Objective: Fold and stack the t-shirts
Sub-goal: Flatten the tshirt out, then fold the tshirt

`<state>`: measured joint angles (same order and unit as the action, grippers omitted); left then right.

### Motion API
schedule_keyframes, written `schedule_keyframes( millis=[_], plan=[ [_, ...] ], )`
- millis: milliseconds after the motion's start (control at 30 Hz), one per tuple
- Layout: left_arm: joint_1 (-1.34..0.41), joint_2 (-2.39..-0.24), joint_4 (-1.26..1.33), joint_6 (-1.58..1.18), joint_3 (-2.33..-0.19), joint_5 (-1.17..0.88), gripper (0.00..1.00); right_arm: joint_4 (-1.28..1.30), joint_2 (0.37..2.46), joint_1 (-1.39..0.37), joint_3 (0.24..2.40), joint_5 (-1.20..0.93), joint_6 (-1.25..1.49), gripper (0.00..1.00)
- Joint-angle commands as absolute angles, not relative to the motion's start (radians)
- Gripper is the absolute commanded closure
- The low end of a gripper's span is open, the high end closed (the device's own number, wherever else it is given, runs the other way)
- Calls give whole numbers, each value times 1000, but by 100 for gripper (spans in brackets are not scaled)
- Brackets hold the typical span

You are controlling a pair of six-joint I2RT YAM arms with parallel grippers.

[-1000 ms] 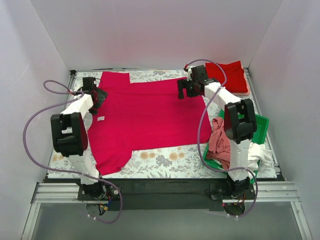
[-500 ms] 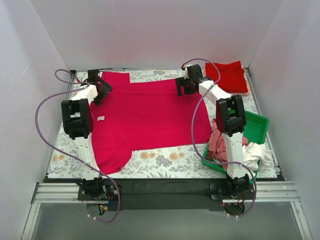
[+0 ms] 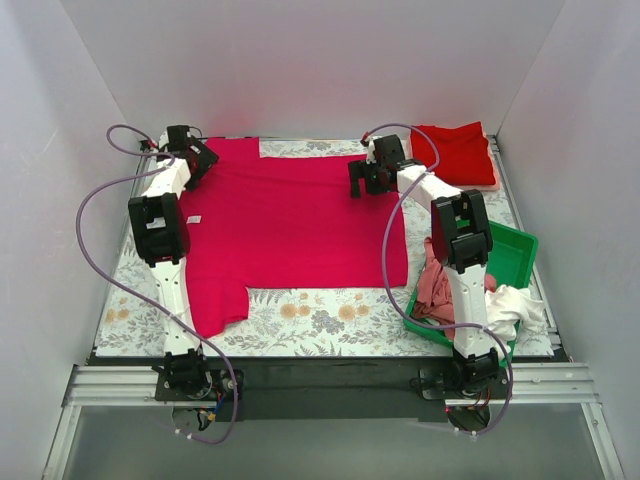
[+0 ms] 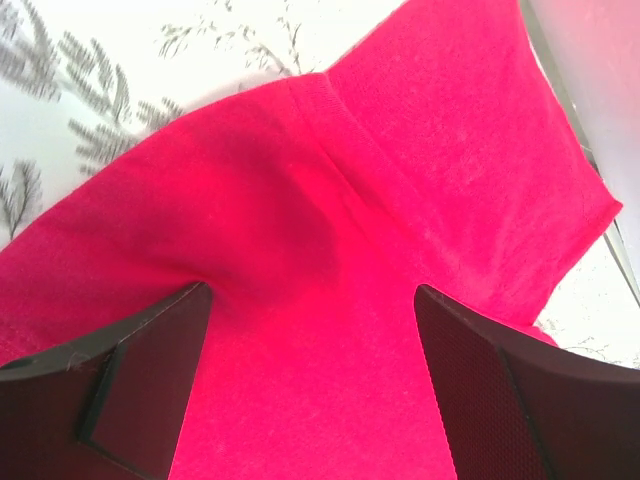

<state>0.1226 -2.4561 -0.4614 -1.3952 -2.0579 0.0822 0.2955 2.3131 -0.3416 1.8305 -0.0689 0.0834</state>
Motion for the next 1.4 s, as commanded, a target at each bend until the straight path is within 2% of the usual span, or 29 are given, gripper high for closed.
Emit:
schedule_keyframes(
  millis=[0, 300, 400, 533, 667, 767, 800, 1000, 1133, 1333, 1367],
  plan=[
    [138, -2556, -558, -1351, -2054, 57, 17, 276, 2335, -339, 1873, -95, 104, 2],
    [138, -2520, -575, -1286, -2221, 2, 11, 293, 2258, -339, 1936, -58, 64, 2],
    [138, -2445, -583, -1285, -2227, -38, 10, 298, 2170, -339, 1924, -38, 55, 2],
    [138, -2257, -615, -1305, -2145, -49, 9, 299, 2000, -339, 1795, 70, 92, 2],
    [138, -2028, -630, -1369, -1831, -45, 8, 284, 1803, -339, 1565, 107, 210, 2],
    [135, -1805, -611, -1471, -1605, -20, 8, 247, 1659, -339, 1367, 45, 253, 2],
    [135, -1743, -595, -1492, -1444, -28, 8, 224, 1623, -341, 1268, 35, 283, 2],
    [84, -1274, -575, -1650, -880, -17, 8, 138, 1372, -341, 962, -44, 342, 2],
    [68, -973, -642, -1683, -686, -19, 8, 121, 1287, -341, 861, -95, 342, 2],
    [9, -758, -843, -1775, -560, -43, 8, 97, 1223, -342, 787, -115, 328, 2],
    [-80, -740, -860, -1836, -558, -34, 8, 98, 1223, -341, 781, -117, 327, 2]
  ],
)
